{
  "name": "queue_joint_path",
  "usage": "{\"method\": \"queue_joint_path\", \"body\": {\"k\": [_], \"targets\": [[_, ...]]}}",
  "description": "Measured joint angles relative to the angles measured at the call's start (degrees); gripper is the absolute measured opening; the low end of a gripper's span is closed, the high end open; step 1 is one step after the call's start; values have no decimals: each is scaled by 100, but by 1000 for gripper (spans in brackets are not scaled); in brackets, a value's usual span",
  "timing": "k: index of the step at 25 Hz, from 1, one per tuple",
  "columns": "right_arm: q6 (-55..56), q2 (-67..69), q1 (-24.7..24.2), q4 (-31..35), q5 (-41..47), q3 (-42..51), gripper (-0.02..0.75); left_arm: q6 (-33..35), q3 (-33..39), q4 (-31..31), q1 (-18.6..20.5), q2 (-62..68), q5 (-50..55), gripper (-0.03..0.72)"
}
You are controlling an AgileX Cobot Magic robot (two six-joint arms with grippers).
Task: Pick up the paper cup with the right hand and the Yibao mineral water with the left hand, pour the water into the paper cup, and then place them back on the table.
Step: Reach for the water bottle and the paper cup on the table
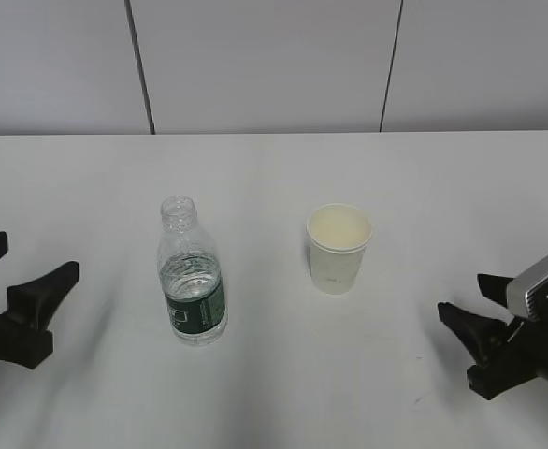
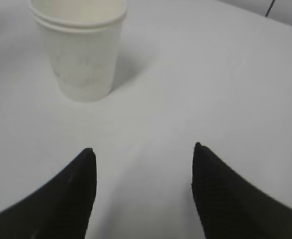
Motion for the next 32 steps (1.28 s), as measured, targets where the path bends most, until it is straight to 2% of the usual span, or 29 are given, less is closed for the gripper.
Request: {"method": "queue_joint_path", "body": {"k": [4,8,12,14,17,19,24,32], "targets": [[-102,455,0,-191,-42,-60,480,0,18,487,0,882,-614,531],[-102,701,0,-598,-42,-204,480,0,-57,688,0,1757,-658,531],[-102,743,0,-716,-62,-238,486,0,-89,883,0,2242,-657,531],[-90,743,0,-716,-62,-238,526,0,-89,1152,0,2323,-669,531],[73,743,0,-729,-65,-251,627,0,-89,1359,0,2356,-694,536],[153,743,0,-729,-75,-251,659,-49,-89,1402,0,2356,-701,566],[408,743,0,-942,-75,-456,670,-659,-228,1472,0,2356,-701,673],[811,752,0,-1360,-77,-978,668,-799,-622,1871,0,2356,-702,687]]}}
